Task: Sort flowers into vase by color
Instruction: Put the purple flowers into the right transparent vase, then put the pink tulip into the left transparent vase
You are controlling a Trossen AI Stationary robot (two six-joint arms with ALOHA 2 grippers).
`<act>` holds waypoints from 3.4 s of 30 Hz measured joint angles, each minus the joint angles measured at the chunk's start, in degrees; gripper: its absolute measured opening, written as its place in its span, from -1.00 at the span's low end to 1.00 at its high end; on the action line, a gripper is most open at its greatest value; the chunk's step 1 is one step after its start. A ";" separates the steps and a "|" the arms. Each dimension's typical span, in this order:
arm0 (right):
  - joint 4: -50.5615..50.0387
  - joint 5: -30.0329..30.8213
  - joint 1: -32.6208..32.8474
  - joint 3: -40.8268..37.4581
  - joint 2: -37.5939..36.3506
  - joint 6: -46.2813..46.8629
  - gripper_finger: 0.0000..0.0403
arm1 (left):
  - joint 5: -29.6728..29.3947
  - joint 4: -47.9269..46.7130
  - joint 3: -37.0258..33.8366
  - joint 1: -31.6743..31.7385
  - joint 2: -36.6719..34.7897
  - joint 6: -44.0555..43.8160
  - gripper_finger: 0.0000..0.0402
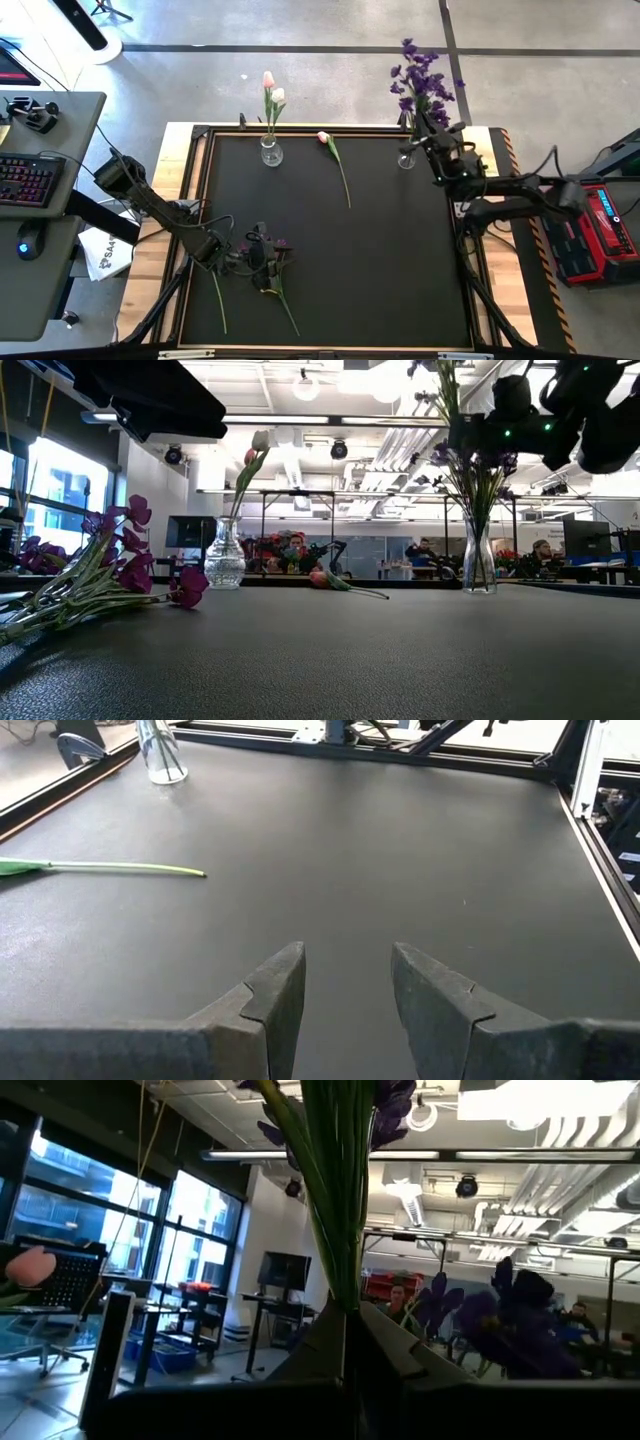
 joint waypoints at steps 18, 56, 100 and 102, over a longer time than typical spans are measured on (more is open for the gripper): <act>3.48 3.91 -0.53 0.00 9.98 0.44 -1.00 | 0.02 -0.03 0.00 -0.02 0.00 -0.87 -0.32; -7.11 25.28 12.55 1.33 8.06 -7.61 -0.09 | 0.02 0.00 0.00 -0.04 0.00 -0.89 -0.32; -78.77 16.37 57.07 21.31 -0.76 47.10 -0.14 | -0.06 1.33 0.00 0.46 0.02 0.26 -0.32; -81.73 15.17 56.79 21.31 -0.76 50.24 -0.14 | -0.73 1.33 0.00 1.11 0.02 0.30 -0.32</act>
